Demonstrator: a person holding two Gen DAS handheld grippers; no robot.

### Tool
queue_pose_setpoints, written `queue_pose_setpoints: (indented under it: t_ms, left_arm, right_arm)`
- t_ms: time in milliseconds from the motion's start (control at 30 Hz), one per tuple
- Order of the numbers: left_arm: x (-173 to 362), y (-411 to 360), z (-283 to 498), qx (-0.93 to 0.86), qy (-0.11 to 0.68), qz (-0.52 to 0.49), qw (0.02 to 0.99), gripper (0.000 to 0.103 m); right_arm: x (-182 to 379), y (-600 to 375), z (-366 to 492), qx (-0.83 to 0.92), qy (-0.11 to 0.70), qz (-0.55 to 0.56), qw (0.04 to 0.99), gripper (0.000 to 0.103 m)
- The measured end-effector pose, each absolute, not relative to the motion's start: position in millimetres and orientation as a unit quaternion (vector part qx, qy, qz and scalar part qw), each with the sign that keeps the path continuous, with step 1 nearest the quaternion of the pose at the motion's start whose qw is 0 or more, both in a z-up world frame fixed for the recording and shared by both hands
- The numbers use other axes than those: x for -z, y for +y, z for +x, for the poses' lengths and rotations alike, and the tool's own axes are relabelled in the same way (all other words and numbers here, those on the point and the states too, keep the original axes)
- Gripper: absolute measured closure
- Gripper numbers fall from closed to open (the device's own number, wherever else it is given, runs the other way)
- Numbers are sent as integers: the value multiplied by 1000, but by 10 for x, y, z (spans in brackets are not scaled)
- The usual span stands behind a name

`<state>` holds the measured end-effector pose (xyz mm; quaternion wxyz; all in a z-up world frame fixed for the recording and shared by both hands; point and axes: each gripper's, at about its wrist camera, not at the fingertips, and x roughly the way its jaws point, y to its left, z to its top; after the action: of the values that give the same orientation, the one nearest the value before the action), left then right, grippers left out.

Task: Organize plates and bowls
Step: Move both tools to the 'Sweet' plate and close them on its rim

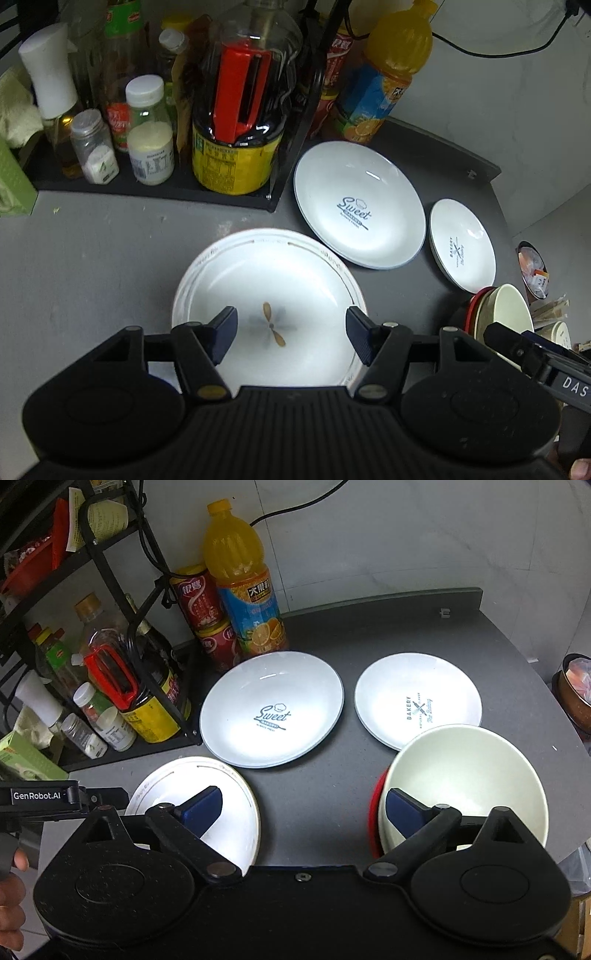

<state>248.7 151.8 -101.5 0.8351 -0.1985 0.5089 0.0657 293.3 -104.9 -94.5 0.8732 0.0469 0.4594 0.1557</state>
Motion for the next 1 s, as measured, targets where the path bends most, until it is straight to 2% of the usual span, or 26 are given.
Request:
queue_pose_setpoints:
  t_ms: [300, 567, 800, 1000]
  left_arm:
    - [1152, 1682, 2655, -43, 505, -211, 836, 40]
    - [1320, 1726, 2837, -43, 498, -233, 834, 41]
    - [1395, 1752, 3020, -50, 483, -260, 834, 44]
    - [1489, 1724, 3180, -59, 477, -277, 832, 46]
  right_arm:
    - [982, -935, 3067, -144, 456, 50, 877, 9]
    - [1079, -908, 3319, -144, 469, 57, 870, 19]
    - [1141, -921, 3593, -148, 484, 62, 860, 22]
    - [1269, -986, 3854, -147, 506, 83, 846, 30]
